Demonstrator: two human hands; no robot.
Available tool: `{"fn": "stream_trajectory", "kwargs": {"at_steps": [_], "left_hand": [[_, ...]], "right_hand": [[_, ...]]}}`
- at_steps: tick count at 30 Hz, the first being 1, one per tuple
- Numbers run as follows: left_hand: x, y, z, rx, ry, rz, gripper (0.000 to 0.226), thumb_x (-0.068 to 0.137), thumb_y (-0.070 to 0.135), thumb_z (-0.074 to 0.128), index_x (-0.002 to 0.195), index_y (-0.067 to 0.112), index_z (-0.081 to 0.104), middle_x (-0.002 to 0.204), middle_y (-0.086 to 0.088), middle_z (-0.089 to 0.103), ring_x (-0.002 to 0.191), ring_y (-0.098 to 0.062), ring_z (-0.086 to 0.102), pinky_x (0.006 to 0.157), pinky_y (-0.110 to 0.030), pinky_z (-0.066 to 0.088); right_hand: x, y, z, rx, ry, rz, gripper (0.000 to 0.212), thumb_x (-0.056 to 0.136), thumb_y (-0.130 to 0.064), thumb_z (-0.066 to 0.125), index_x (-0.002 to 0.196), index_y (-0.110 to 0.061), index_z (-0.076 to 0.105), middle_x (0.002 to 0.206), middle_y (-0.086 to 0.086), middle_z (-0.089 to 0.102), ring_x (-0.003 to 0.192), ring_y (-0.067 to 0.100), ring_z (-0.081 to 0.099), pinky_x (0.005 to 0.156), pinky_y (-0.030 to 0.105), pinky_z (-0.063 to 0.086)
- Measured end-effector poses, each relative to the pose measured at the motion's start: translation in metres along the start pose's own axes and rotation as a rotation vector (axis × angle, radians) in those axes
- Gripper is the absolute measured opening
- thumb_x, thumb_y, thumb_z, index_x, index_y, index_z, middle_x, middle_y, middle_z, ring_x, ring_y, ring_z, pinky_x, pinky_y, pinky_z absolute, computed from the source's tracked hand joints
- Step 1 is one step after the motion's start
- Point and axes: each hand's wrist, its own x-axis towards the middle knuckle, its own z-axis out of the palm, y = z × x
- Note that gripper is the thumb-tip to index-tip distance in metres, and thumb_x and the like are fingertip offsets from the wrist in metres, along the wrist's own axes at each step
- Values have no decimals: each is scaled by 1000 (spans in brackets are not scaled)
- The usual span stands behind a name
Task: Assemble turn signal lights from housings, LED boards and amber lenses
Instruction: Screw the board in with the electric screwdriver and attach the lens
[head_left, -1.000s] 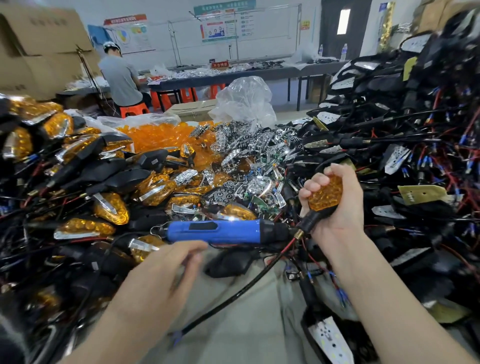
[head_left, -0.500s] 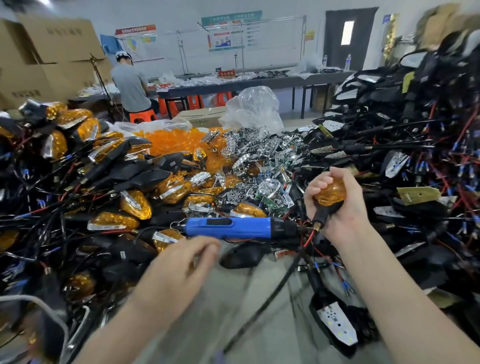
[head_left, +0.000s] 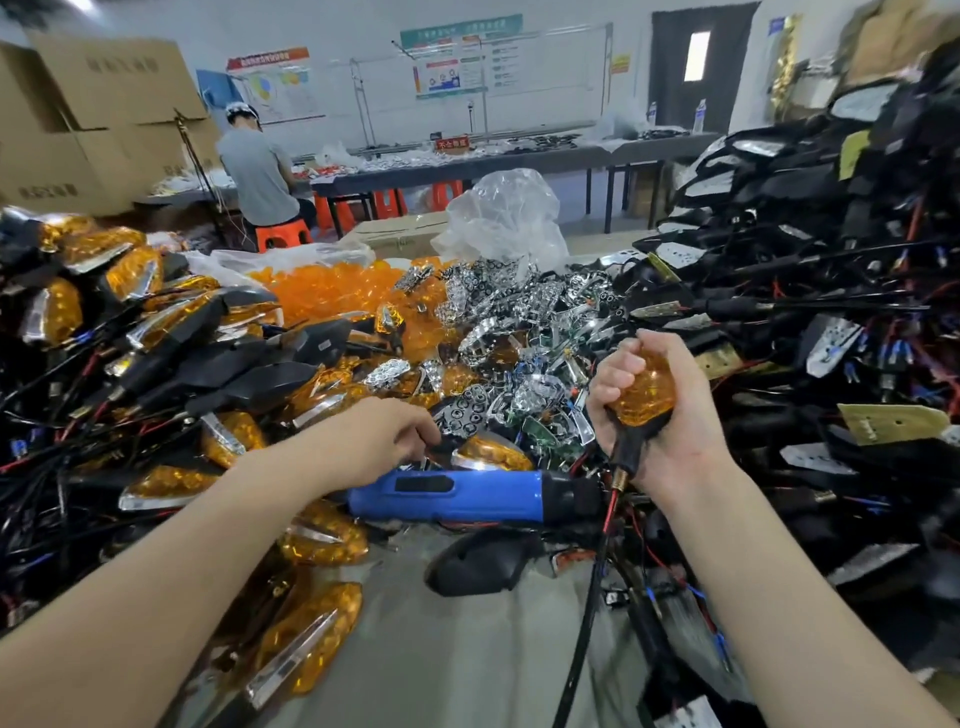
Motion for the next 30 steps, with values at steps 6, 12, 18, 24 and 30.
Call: {"fn": "stream_trajectory", "kwargs": {"at_steps": [6,12,18,24,30], "left_hand": [[6,-5,9,34,-88,9,11,98,28,58,102,38,60,90,17,63,82,1,59,67,-15,43],[-5,-12,8,-24,-134,21,14,97,32,59,94,45,60,85,16,66,79,0,62,68,-19,48],[-12,-14,10,-54,-114,32,9,97,38,58,98,47,59,87,19,65,78,2,61,64,-15,43],[-1,-6,18,44,61,73,34,99,39,56,133,39,54,81,19,64,71,4,59,63,-17,48],[3,-2,15,398,105,170,25,100,45,48,123,41,57,117,16,52,98,-6,56,69,-24,49]], "right_hand": [[3,5,-3,-38,26,59,14,86,-23,64,76,-19,55,63,-8,48,49,8,47,46,20,47],[5,8,-9,-74,31,45,15,79,-22,68,76,-19,54,62,-7,48,48,9,47,44,22,48],[3,13,-10,-101,29,47,15,83,-22,67,75,-18,56,63,-6,49,49,10,48,45,22,48],[4,13,-9,-95,54,42,16,77,-22,70,74,-18,55,63,-6,49,49,10,47,45,23,48],[5,15,-10,-108,73,46,17,76,-22,71,74,-18,55,62,-6,49,49,10,48,44,23,48]]}}
